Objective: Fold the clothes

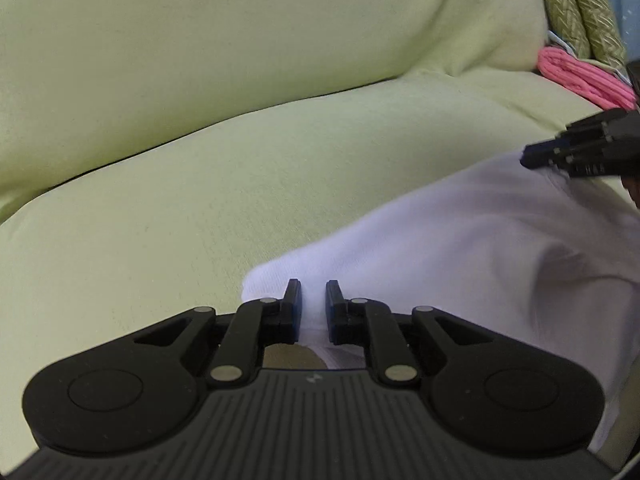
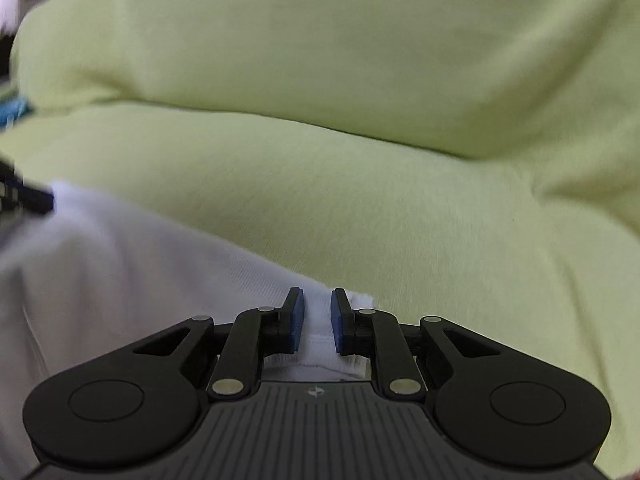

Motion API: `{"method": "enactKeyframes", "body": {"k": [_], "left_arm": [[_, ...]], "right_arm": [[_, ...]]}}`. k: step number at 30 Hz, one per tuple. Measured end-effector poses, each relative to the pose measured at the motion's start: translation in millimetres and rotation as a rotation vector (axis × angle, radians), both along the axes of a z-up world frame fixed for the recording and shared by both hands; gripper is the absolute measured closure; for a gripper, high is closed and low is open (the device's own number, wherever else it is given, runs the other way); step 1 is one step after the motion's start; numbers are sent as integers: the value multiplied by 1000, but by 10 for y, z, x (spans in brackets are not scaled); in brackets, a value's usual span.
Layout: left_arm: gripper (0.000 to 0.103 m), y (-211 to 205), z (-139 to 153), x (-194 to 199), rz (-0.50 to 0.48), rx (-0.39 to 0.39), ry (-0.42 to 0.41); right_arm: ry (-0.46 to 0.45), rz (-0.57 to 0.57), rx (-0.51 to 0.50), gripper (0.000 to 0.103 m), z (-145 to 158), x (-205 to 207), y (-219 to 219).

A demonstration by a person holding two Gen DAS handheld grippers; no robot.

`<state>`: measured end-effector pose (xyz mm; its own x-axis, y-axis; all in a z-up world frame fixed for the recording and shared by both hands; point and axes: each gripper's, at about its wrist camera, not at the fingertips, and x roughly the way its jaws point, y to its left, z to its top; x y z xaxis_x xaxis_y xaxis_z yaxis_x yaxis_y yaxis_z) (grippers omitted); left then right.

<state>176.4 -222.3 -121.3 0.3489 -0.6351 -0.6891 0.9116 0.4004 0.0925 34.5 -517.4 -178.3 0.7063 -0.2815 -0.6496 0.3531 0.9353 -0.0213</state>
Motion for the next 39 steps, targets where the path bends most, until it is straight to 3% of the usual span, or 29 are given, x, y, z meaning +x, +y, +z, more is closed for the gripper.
{"method": "enactKeyframes", "body": {"k": [4, 5, 8, 11, 14, 17, 19, 23, 24, 27, 31, 35, 39], "left_arm": [[92, -45, 339, 103, 3, -30, 133], [91, -74, 430, 150, 9, -23, 156], [94, -343, 538, 327, 22, 172, 129], [94, -489, 856, 361, -54, 293, 97], [93, -577, 1251, 347, -159, 345, 51], [92, -554, 1456, 330, -282, 366, 21], [91, -587, 1450, 308, -400, 379, -4], [91, -578, 1195, 259, -729, 400, -95], [91, -541, 1129, 249, -816, 405, -140], [91, -282, 945, 230, -1093, 402, -386], [77, 152, 620, 341, -1361, 381, -676], [69, 420, 191, 429, -1561, 301, -954], [69, 521, -246, 490, -1693, 237, -1124]], "right_arm": [[-66, -98, 179, 87, 327, -44, -102], [-37, -104, 183, 81, 364, -20, -92], [201, -75, 116, 81, 288, 192, -37], [188, -126, 156, 81, 658, 161, 12], [173, -219, 169, 78, 1070, 48, 107], [238, -321, 180, 78, 1251, -51, 251], [253, -413, 199, 78, 1345, -129, 437], [232, -614, 173, 78, 1474, -220, 1148], [229, -661, 166, 77, 1464, -206, 1378], [239, -734, 175, 67, 1363, 18, 2106], [337, -608, 113, 66, 1071, 613, 2935], [440, -512, -11, 63, 745, 1073, 3533], [453, -525, -79, 56, 543, 1250, 3802]]}}
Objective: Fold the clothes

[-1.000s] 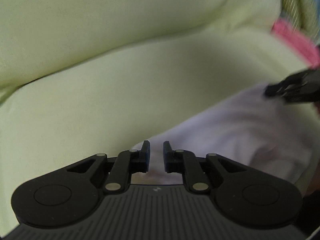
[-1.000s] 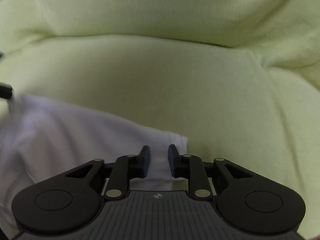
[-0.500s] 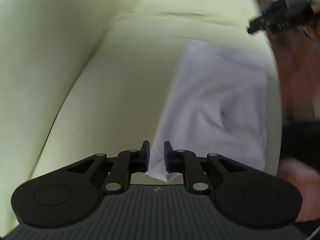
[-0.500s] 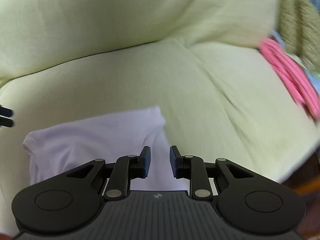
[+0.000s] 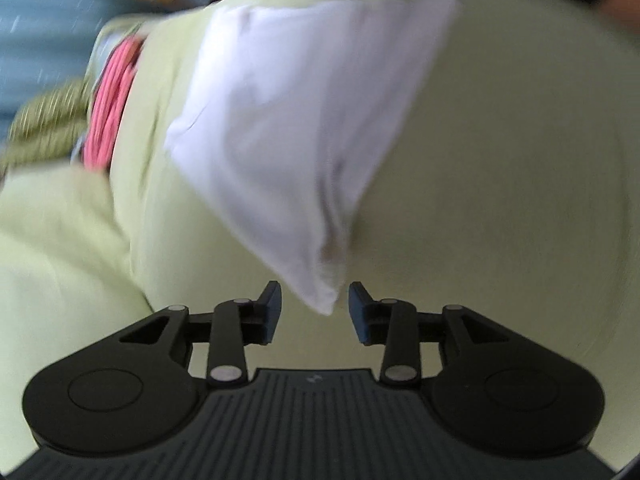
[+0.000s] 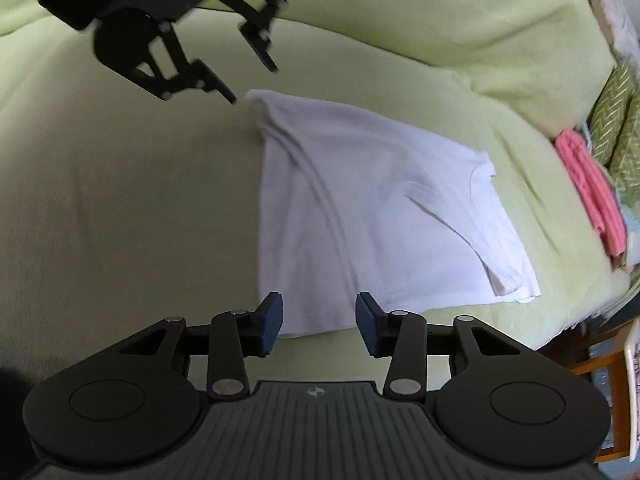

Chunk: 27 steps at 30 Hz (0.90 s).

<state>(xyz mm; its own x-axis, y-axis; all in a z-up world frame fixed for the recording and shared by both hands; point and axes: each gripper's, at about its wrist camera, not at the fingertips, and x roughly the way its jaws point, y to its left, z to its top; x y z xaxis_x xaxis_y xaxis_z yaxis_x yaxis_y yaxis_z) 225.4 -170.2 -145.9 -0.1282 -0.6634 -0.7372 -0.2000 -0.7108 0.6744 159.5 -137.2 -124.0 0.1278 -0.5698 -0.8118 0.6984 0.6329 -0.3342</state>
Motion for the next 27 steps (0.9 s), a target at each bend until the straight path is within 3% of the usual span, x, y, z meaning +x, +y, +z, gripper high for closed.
{"method": "enactKeyframes", "body": {"k": [4, 10, 12, 14, 18, 20, 22, 27], "left_arm": [[66, 7, -330, 78, -137, -79, -52], [70, 6, -507, 169, -252, -174, -51], [74, -13, -542, 165, -277, -196, -54], [87, -48, -563, 138, -275, -198, -51], [91, -81, -571, 97, -264, -188, -38], [91, -63, -548, 116, -263, -182, -30], [91, -29, -512, 147, -267, -173, -29], [91, -136, -203, 102, -282, -74, -35]], "right_arm": [[45, -1, -43, 55, -215, 130, 194], [139, 5, -152, 55, -457, 279, 331], [172, 3, -185, 55, -547, 326, 327], [195, 6, -220, 55, -602, 372, 342], [253, 33, -301, 55, -742, 429, 361], [246, 35, -308, 63, -756, 413, 344], [196, 27, -252, 99, -713, 371, 270], [11, 8, -126, 98, -332, 90, 43]]}}
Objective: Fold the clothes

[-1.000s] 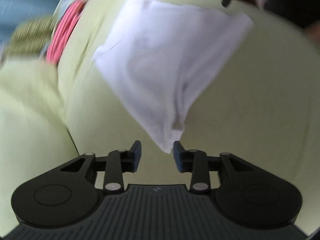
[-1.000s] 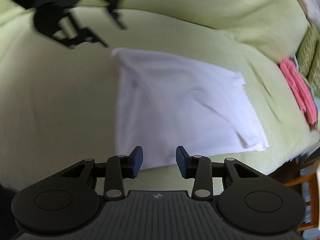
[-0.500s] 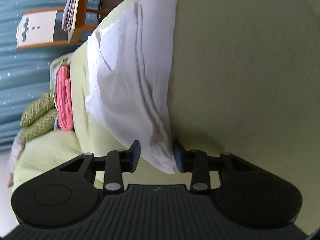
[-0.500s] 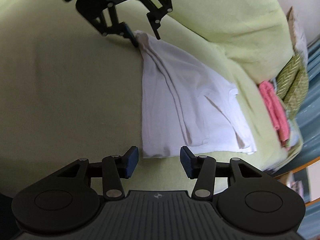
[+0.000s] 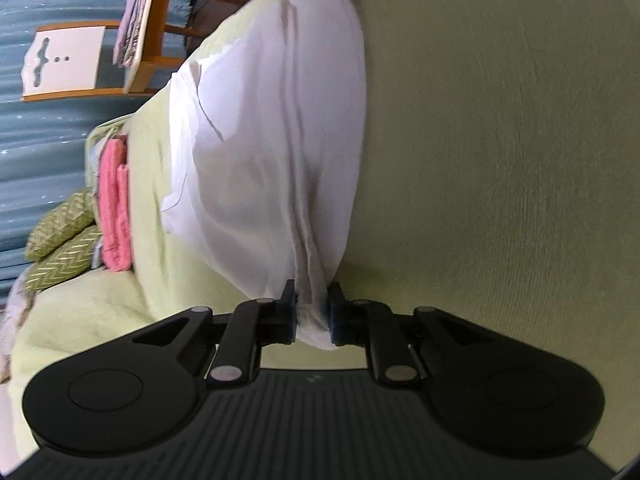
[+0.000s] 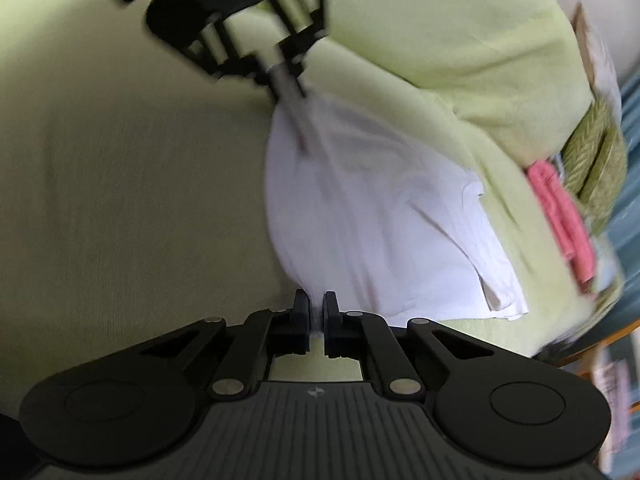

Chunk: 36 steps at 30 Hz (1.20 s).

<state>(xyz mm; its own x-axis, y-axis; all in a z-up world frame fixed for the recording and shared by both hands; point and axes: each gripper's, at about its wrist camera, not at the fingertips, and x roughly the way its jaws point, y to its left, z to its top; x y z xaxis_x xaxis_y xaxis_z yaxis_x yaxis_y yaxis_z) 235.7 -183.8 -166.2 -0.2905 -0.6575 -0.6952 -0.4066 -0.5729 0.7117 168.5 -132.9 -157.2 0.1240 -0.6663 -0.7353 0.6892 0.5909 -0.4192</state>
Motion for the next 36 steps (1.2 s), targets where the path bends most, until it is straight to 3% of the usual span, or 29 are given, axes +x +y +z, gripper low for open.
{"method": "enactKeyframes", "body": {"k": [4, 8, 13, 16, 19, 21, 24, 27, 29, 33, 34, 35, 36], "left_arm": [[91, -304, 465, -198, 28, 115, 21], [90, -874, 837, -524, 62, 225, 48], [88, -1831, 919, -1097, 114, 357, 67], [86, -2369, 880, -1468, 202, 461, 94], [71, -2815, 952, -1640, 349, 622, 149], [69, -3032, 1043, -1632, 460, 738, 205], [69, -3222, 1134, -1474, 618, 860, 267], [69, -3285, 1067, -1350, 694, 866, 278], [70, -3328, 961, -1357, 722, 862, 281], [71, -3271, 787, -1374, 669, 837, 278], [73, -3245, 747, -1359, 653, 828, 281], [82, -3222, 701, -1341, 635, 824, 282], [89, -3199, 666, -1331, 610, 817, 279]], "right_arm": [[-253, -45, 150, 98, 493, -516, -386], [-466, -162, 301, 98, 694, -1156, -1022], [-572, -299, 401, 98, 588, -1836, -1850], [-615, -364, 442, 97, 393, -2136, -2300], [-652, -424, 507, 94, 178, -2315, -2578], [-693, -450, 534, 79, 113, -2393, -2643], [-742, -493, 539, 74, 119, -2448, -2582], [-797, -531, 538, 70, 124, -2488, -2475], [-777, -530, 523, 70, 85, -2437, -2509], [-704, -463, 469, 70, 76, -2325, -2521], [-682, -441, 454, 71, 78, -2298, -2518], [-656, -419, 449, 73, 72, -2276, -2497], [-628, -399, 441, 82, 58, -2240, -2488]]}}
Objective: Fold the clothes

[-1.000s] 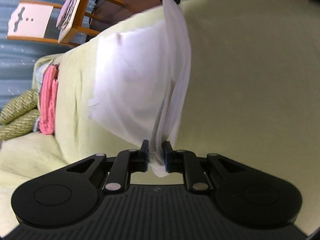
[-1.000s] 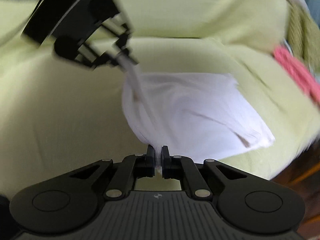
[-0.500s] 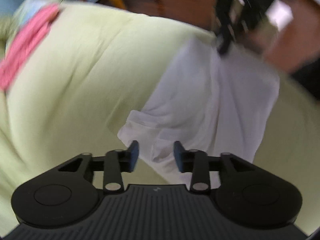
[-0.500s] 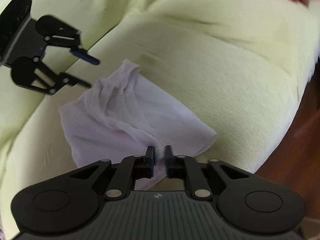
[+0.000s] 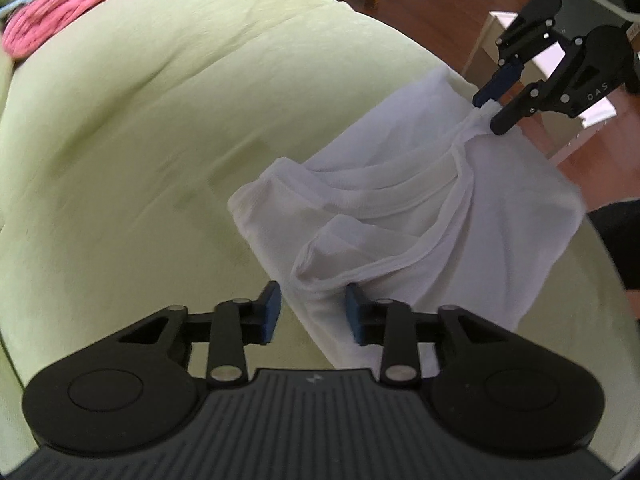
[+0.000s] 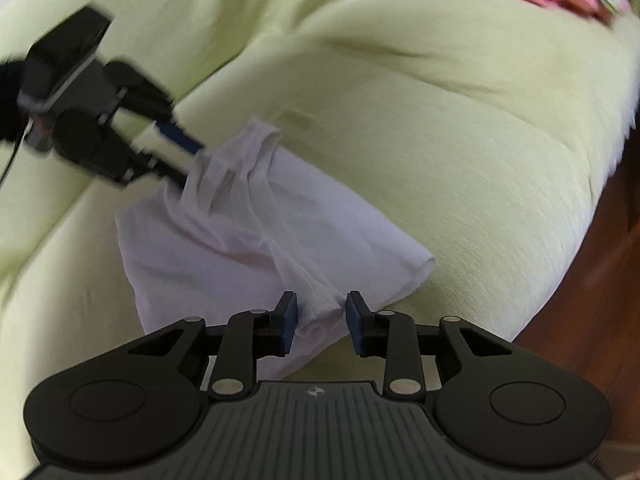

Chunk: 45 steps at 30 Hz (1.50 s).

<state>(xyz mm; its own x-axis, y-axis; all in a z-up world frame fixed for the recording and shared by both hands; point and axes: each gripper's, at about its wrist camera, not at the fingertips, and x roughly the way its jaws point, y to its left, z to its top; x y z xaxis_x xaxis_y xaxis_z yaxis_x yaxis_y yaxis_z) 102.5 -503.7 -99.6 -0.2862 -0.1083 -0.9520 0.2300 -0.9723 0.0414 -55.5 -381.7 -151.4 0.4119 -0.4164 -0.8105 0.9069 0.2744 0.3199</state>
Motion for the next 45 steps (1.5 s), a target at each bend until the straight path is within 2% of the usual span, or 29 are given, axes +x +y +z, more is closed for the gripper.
{"method": "enactKeyframes", "body": {"k": [2, 5, 10, 15, 18, 23, 27, 28, 29, 31, 32, 33, 34, 37, 38, 42, 45], "left_arm": [[97, 62, -2, -6, -60, -35, 14], [97, 95, 120, 24, -96, -44, 53], [97, -226, 338, 111, 38, 12, 146], [98, -506, 229, 134, 115, 24, 142], [98, -600, 148, 159, 168, 62, 153], [98, -711, 83, 212, 269, 132, 203], [97, -770, -18, 123, 286, 123, 179], [97, -752, -42, 93, 270, 108, 165], [95, -718, -52, 54, 249, 85, 150], [89, -632, -30, 7, 209, 25, 119], [78, -595, 4, 19, 198, -5, 106], [72, -561, 41, 37, 185, -33, 95], [68, -530, 84, 63, 171, -57, 86], [69, -382, 302, 206, 134, -131, 75], [69, -290, 386, 251, 110, -164, 70], [68, 477, 545, 371, -152, -322, 12], [63, 1103, 440, 422, -366, -390, -38]], "right_arm": [[25, 22, -39, 89, 42, 21, 40], [-2, -2, -86, 92, 160, -20, 63], [-27, -83, -114, 96, 259, -162, -23], [-73, -181, -55, 96, 86, -367, -261], [-137, -215, 39, 96, -82, -496, -368], [-178, -237, 22, 96, -78, -518, -377], [-117, -252, 68, 94, -202, -468, -424], [-110, -255, 81, 94, -226, -445, -436], [-103, -256, 82, 86, -205, -417, -446], [-71, -268, 82, 69, -148, -360, -448], [-31, -288, 72, 53, -98, -320, -423], [12, -304, 55, 43, -41, -282, -385], [48, -317, 35, 43, 22, -244, -341], [168, -331, -58, 43, 286, -87, -100], [212, -302, -90, 43, 374, 20, -1], [387, -46, -199, 44, 524, 678, 500], [556, 173, -249, 53, 355, 1268, 896]]}}
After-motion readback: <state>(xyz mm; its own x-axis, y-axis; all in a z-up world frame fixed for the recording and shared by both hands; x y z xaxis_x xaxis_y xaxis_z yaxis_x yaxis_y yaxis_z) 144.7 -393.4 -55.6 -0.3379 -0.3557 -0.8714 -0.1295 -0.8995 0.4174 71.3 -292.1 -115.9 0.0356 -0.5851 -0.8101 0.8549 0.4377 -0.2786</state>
